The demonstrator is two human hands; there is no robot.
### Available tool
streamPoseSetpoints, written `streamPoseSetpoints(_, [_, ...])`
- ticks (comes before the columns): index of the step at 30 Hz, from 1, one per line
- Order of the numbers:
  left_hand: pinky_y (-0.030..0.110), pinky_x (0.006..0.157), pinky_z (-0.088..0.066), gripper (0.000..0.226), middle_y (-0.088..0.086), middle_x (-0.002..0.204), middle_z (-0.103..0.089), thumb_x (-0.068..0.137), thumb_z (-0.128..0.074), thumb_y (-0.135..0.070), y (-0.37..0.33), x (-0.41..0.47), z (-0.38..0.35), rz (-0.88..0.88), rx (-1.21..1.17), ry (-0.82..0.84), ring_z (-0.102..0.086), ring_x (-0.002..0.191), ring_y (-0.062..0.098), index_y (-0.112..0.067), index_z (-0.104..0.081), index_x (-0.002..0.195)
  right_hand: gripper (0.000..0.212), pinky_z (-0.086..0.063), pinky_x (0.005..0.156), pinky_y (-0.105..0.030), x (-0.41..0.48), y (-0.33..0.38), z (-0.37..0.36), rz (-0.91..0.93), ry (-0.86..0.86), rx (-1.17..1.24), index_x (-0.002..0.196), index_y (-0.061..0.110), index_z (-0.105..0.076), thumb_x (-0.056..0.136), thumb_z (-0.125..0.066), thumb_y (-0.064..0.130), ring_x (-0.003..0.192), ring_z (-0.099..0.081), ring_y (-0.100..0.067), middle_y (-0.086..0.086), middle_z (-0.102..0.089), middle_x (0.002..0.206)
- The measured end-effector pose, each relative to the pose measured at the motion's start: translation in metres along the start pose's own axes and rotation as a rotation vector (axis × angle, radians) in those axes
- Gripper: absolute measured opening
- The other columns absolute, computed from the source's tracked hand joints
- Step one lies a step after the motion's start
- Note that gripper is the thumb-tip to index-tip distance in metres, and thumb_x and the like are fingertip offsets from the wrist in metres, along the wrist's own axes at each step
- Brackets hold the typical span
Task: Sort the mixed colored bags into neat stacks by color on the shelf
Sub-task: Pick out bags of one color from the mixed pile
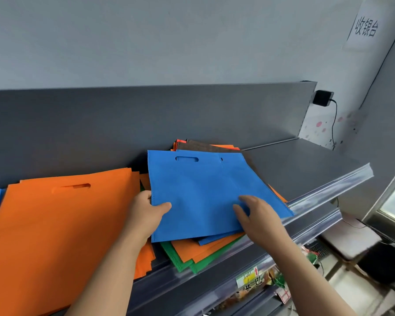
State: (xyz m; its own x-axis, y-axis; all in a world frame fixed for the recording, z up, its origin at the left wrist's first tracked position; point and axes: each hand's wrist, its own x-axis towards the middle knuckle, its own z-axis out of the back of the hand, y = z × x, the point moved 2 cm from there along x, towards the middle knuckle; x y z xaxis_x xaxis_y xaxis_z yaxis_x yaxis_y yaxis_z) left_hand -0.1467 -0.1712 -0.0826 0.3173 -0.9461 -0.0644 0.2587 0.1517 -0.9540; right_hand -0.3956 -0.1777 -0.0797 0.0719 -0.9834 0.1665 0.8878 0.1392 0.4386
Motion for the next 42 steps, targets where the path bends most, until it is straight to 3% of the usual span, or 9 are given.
streamPoseSetpoints(4, [0.035, 0.070, -0.055, 0.024, -0.002, 0.102, -0.066, 0.086, -0.068, -0.014, -0.001, -0.005, -0.012, 0.030, 0.005, 0.042, -0.065, 0.088, 0.017, -0.015, -0.058, 0.107, 0.034, -0.039, 0.088, -0.036, 0.009, -0.029, 0.006, -0.088, -0.009, -0.215, 0.071, 0.018, -0.036, 0.095, -0.039, 0.042, 0.079, -0.046, -0.021, 0.004, -0.043, 0.074])
streamPoseSetpoints(8, [0.032, 0.066, -0.049, 0.022, -0.003, 0.099, -0.063, 0.085, -0.068, -0.014, -0.006, -0.007, -0.019, -0.013, 0.036, -0.030, -0.061, 0.085, 0.015, -0.016, -0.058, 0.103, 0.025, -0.038, 0.094, -0.033, 0.005, -0.025, 0.003, 0.043, 0.021, -0.196, 0.086, 0.014, -0.049, 0.095, -0.041, 0.036, 0.078, -0.045, -0.018, 0.003, -0.052, 0.077])
streamPoseSetpoints(12, [0.038, 0.075, -0.051, 0.015, -0.004, 0.088, -0.064, 0.084, -0.070, -0.010, -0.011, -0.012, -0.021, -0.045, 0.003, -0.069, -0.061, 0.078, 0.015, -0.020, -0.058, 0.088, 0.039, -0.036, 0.102, -0.032, 0.001, -0.025, 0.005, 0.096, 0.017, -0.076, 0.129, 0.015, -0.050, 0.095, -0.047, 0.034, 0.105, -0.052, -0.017, 0.001, -0.062, 0.114])
streamPoseSetpoints(20, [0.039, 0.075, -0.056, 0.021, -0.005, 0.094, -0.069, 0.082, -0.071, -0.007, -0.019, -0.027, -0.012, -0.056, -0.069, -0.114, -0.066, 0.086, 0.016, -0.017, -0.065, 0.099, 0.050, -0.027, 0.109, -0.038, 0.008, -0.034, 0.001, -0.026, -0.023, -0.152, 0.126, 0.017, -0.046, 0.091, -0.044, 0.053, 0.120, -0.046, -0.022, 0.002, -0.055, 0.121])
streamPoseSetpoints(22, [0.037, 0.071, -0.056, 0.018, -0.006, 0.095, -0.070, 0.083, -0.069, -0.010, -0.020, -0.031, -0.011, -0.057, -0.095, -0.074, -0.067, 0.086, 0.016, -0.019, -0.066, 0.098, 0.057, -0.024, 0.110, -0.039, 0.008, -0.030, -0.001, -0.025, -0.029, -0.114, 0.136, 0.018, -0.039, 0.091, -0.047, 0.051, 0.123, -0.044, -0.023, 0.000, -0.053, 0.129])
streamPoseSetpoints(26, [0.029, 0.071, -0.055, 0.013, -0.007, 0.100, -0.069, 0.090, -0.065, -0.020, -0.018, -0.041, -0.014, -0.104, -0.102, -0.012, -0.066, 0.089, 0.011, -0.023, -0.064, 0.103, 0.057, -0.039, 0.102, -0.039, 0.006, -0.018, -0.001, -0.055, -0.046, 0.133, 0.139, 0.022, -0.038, 0.087, -0.060, 0.035, 0.115, -0.049, -0.024, -0.005, -0.047, 0.130])
streamPoseSetpoints(31, [0.028, 0.073, -0.054, 0.016, -0.009, 0.100, -0.069, 0.091, -0.062, -0.014, -0.015, -0.050, 0.007, -0.170, -0.072, -0.029, -0.067, 0.089, 0.009, -0.024, -0.063, 0.104, 0.047, -0.038, 0.088, -0.022, -0.003, 0.004, 0.002, 0.035, -0.127, 0.273, 0.132, 0.023, -0.047, 0.088, -0.061, 0.015, 0.097, -0.044, -0.008, -0.001, -0.045, 0.127])
streamPoseSetpoints(35, [0.029, 0.070, -0.055, 0.018, -0.009, 0.097, -0.071, 0.091, -0.063, -0.016, -0.011, -0.061, 0.045, -0.210, -0.045, -0.078, -0.068, 0.086, 0.008, -0.024, -0.064, 0.107, 0.044, -0.037, 0.088, -0.020, -0.012, 0.037, -0.001, 0.116, -0.172, 0.302, 0.127, 0.021, -0.053, 0.086, -0.063, 0.012, 0.109, -0.050, -0.013, 0.001, -0.050, 0.121])
streamPoseSetpoints(42, [0.028, 0.068, -0.055, 0.016, -0.014, 0.093, -0.070, 0.090, -0.064, -0.020, 0.016, -0.094, 0.147, -0.181, -0.009, -0.249, -0.067, 0.083, 0.005, -0.029, -0.065, 0.103, 0.034, -0.044, 0.087, -0.023, -0.038, 0.128, -0.026, 0.214, -0.147, 0.369, 0.119, 0.021, -0.058, 0.086, -0.064, 0.015, 0.099, -0.052, -0.010, 0.005, -0.053, 0.111])
